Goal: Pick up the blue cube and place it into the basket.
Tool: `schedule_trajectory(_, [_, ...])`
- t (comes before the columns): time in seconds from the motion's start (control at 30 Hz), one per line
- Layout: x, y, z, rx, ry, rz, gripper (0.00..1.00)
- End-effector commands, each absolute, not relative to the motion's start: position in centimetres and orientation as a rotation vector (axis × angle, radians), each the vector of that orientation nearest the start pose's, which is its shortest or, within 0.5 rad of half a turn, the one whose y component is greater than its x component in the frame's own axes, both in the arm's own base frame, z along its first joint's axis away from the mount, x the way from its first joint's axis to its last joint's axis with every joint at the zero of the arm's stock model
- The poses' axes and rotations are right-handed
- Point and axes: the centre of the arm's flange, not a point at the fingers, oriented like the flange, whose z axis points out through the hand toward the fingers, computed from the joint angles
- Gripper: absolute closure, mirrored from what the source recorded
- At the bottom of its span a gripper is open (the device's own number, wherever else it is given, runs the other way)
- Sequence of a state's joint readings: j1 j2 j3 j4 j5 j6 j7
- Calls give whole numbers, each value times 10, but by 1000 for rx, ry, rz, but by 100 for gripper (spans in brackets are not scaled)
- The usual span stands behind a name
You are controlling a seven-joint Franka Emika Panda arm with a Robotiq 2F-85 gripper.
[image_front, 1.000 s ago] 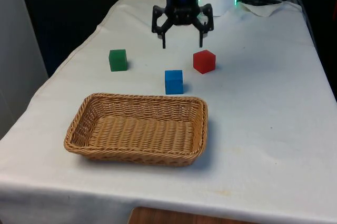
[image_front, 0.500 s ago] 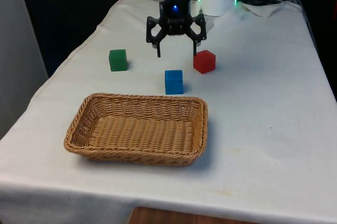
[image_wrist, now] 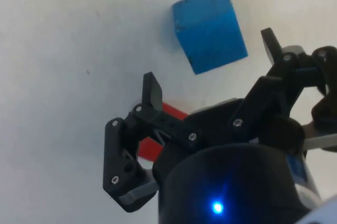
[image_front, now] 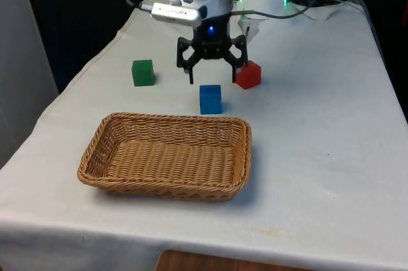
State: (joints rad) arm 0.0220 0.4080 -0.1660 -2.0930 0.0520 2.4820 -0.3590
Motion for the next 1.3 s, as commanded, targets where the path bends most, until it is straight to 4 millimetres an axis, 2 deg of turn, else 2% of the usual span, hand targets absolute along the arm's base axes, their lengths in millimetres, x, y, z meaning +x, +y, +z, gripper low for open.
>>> schedule_trajectory(0.0, [580,-85,222,-3157,-288,28,0])
schedule_trajectory(0.57, [572,-85,201,-3150,-265,53,0])
schedule_trajectory(0.97, [578,-84,175,-3147,-233,53,0])
schedule_trajectory(1.27, [579,-85,172,-3152,-229,63,0])
